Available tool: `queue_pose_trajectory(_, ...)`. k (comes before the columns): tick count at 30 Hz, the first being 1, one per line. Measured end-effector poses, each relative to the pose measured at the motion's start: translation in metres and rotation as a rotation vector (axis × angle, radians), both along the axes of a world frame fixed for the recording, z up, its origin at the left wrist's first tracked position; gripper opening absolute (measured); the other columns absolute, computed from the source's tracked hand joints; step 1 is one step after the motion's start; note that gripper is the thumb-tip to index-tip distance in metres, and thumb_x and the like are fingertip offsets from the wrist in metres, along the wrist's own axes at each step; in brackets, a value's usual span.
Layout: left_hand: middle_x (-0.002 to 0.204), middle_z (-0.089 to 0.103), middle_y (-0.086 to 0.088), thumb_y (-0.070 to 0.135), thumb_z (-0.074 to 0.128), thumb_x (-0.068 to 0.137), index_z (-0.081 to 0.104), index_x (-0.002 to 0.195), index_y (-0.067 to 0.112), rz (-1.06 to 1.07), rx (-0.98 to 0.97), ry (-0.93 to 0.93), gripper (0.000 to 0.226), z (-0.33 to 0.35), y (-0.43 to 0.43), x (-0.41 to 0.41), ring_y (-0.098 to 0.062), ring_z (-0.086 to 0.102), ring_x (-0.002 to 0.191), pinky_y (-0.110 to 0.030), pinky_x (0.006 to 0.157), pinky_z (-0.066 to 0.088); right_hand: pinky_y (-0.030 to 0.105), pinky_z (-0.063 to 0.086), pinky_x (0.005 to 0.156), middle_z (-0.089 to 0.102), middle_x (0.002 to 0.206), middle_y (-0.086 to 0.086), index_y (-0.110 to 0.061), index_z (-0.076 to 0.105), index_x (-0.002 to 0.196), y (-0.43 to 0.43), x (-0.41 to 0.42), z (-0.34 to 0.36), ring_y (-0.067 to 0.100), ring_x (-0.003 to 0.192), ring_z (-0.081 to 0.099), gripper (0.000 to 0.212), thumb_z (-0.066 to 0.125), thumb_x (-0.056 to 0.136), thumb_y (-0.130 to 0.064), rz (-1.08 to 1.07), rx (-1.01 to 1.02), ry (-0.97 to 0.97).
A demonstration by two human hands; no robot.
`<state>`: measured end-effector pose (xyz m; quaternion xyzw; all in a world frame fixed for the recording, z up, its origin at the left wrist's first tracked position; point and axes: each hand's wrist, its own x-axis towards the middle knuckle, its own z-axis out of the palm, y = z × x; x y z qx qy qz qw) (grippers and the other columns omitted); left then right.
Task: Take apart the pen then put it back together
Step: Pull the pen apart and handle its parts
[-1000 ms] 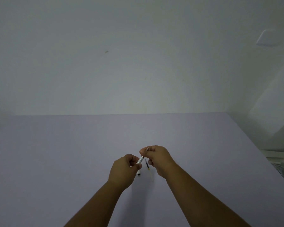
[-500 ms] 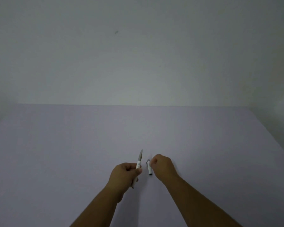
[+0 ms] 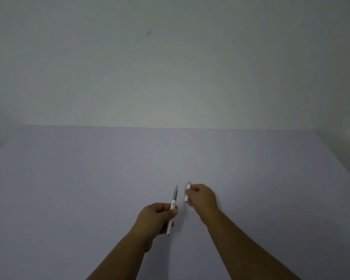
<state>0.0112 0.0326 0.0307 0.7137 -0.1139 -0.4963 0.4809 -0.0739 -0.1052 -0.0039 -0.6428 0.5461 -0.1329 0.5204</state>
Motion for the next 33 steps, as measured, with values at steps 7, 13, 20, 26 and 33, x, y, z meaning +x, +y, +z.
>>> queue_pose_trajectory(7, 0.078, 0.071, -0.010, 0.014, 0.071, 0.080, 0.074, 0.082, 0.013, -0.054, 0.001, -0.023, 0.003, 0.011, -0.006, -0.014, -0.019, 0.063, 0.064, -0.025, 0.055, 0.055, 0.025, 0.051, 0.059, 0.071, 0.076, 0.007, -0.013, 0.068, 0.079, -0.015, -0.007, 0.049, 0.016, 0.067, 0.065, 0.009, 0.064, 0.086, -0.016, -0.066, 0.289, -0.409)
queue_pose_trajectory(13, 0.082, 0.072, -0.012, 0.014, 0.071, 0.079, 0.074, 0.082, 0.013, -0.071, -0.003, -0.031, 0.004, 0.017, -0.006, -0.025, -0.020, 0.063, 0.064, -0.025, 0.054, 0.055, 0.023, 0.052, 0.057, 0.071, 0.072, 0.005, -0.012, 0.068, 0.077, -0.016, -0.022, 0.057, 0.013, 0.063, 0.064, 0.010, 0.064, 0.086, -0.013, -0.115, 0.305, -0.496)
queue_pose_trajectory(20, 0.074, 0.071, -0.010, 0.014, 0.071, 0.080, 0.073, 0.080, 0.011, -0.053, -0.045, -0.026, 0.004, 0.022, -0.006, -0.028, -0.017, 0.062, 0.056, -0.025, 0.053, 0.056, 0.022, 0.054, 0.056, 0.073, 0.064, 0.000, -0.013, 0.071, 0.074, -0.005, -0.031, 0.057, 0.011, 0.058, 0.064, 0.006, 0.069, 0.080, -0.012, 0.115, 0.312, -0.420)
queue_pose_trajectory(26, 0.071, 0.069, -0.010, 0.013, 0.071, 0.080, 0.072, 0.079, 0.011, -0.050, -0.052, -0.043, 0.003, 0.020, -0.007, -0.028, -0.018, 0.061, 0.058, -0.025, 0.054, 0.053, 0.022, 0.054, 0.057, 0.072, 0.069, 0.002, -0.012, 0.070, 0.074, -0.001, -0.034, 0.057, 0.014, 0.063, 0.064, 0.007, 0.069, 0.081, -0.012, 0.184, 0.326, -0.395)
queue_pose_trajectory(33, 0.072, 0.070, -0.010, 0.010, 0.071, 0.079, 0.074, 0.081, 0.011, -0.036, -0.062, 0.045, 0.003, 0.014, -0.008, -0.026, -0.017, 0.060, 0.055, -0.026, 0.055, 0.056, 0.022, 0.055, 0.062, 0.071, 0.074, 0.004, -0.010, 0.069, 0.079, -0.004, -0.035, 0.052, 0.016, 0.068, 0.066, 0.006, 0.066, 0.084, -0.011, 0.201, 0.322, -0.394)
